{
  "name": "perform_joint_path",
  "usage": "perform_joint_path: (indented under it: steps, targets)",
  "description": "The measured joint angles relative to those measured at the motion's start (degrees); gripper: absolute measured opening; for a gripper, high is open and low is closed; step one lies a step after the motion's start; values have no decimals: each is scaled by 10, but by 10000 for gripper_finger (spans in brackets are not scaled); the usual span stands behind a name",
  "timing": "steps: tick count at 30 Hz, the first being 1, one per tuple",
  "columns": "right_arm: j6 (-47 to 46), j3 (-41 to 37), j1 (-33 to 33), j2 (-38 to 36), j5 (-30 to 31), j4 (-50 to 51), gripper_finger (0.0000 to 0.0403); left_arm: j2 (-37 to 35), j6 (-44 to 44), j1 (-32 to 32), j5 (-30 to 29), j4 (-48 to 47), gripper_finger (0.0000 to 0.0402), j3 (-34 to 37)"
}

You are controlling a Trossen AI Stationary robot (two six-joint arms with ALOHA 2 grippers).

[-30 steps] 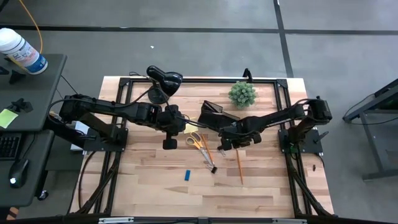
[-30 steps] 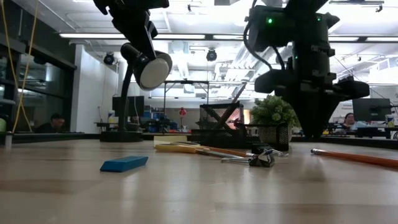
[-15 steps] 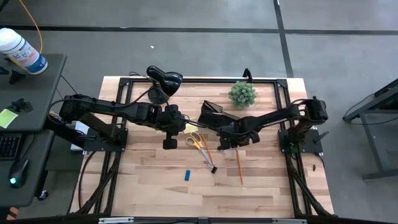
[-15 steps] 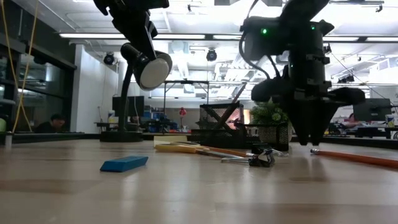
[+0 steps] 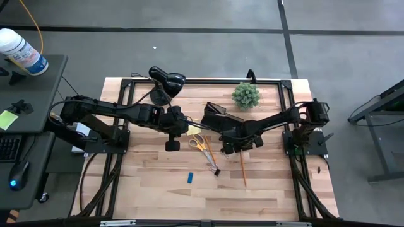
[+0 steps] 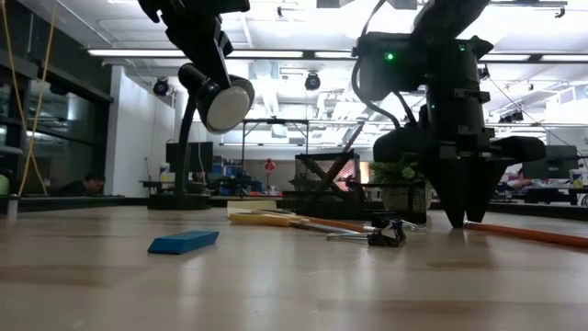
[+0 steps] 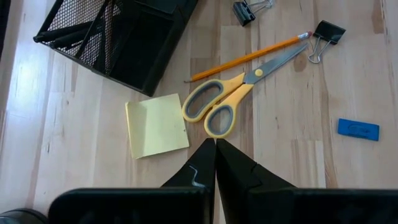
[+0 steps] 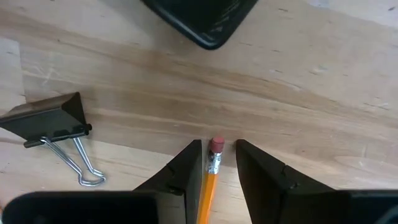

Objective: Pick and place office supplies into organizer
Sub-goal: Put the right yellow pencil into the desk organizer

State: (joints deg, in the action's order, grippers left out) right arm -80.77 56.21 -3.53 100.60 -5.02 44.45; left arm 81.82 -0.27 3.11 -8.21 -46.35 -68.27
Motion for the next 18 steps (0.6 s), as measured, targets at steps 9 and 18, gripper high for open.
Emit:
perform_joint_path:
  steps: [9, 18]
  targets:
    - [13, 0, 2, 2, 2, -17, 63, 0, 0, 0, -4, 0, 3, 0]
    - [37, 3, -2, 28, -24, -27, 13, 0, 0, 0, -4, 0, 3, 0]
